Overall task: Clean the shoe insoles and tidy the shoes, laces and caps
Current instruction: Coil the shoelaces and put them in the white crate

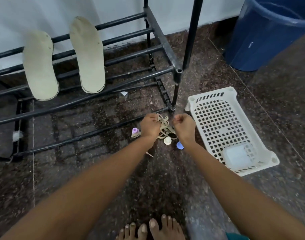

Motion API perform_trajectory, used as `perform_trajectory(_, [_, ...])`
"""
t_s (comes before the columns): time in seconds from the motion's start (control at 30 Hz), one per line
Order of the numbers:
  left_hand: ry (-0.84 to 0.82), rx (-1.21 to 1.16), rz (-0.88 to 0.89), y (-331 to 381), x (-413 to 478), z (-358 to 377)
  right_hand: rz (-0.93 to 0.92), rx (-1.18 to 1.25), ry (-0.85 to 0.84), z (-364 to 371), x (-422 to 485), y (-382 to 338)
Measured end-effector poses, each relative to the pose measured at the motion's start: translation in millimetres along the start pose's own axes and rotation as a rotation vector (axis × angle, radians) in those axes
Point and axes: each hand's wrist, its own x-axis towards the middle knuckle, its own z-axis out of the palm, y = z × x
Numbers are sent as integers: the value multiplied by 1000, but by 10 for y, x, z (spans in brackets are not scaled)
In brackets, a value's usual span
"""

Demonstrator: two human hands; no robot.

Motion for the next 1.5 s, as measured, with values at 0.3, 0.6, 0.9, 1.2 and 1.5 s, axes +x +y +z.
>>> perform_trajectory(0.3, [24,201,124,-324,208,-257,-178,-293,-124,333,95,119])
perform_trajectory(0.6, [-25,173,197,-383,166,-344,-89,-315,-149,314,103,-16])
perform_trajectory(0.9, [-132,263,298,-458,23,-397,-30,-275,-166,305,43,-70])
perform_trajectory(1.2, [-275,96,317,-282,-39,-628,-104,18,-332,312,-164,-436])
perform_trajectory(1.5, [-268,-190,360,241,-264,-1155,-396,-142,-635,77,-238,-691])
